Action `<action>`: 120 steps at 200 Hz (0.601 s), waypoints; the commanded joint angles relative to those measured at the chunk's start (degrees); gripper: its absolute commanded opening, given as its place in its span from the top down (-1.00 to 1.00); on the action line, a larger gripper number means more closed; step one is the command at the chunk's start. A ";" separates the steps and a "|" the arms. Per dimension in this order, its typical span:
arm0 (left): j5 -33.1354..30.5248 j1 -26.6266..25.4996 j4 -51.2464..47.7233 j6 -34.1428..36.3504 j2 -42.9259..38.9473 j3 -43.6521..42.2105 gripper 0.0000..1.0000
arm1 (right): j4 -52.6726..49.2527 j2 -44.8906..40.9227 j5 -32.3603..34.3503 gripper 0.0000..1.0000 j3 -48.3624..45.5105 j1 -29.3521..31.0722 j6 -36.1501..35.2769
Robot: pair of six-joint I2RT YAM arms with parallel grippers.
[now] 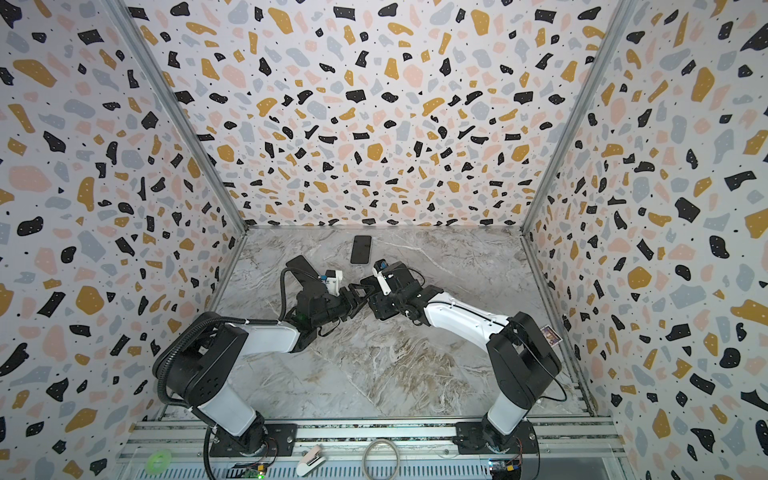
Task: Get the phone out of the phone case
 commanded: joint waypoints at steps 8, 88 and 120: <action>0.07 -0.37 2.13 1.42 0.23 0.88 -0.16 | 1.06 -2.99 -1.08 0.11 1.14 0.24 -0.95; -0.02 -0.20 0.94 2.57 -0.76 1.32 -0.07 | 1.37 -3.64 -2.37 0.16 -0.08 0.83 -1.60; -0.10 0.05 1.52 2.28 -0.98 1.42 -0.07 | 1.22 -3.86 -2.53 0.18 -0.35 0.85 -1.67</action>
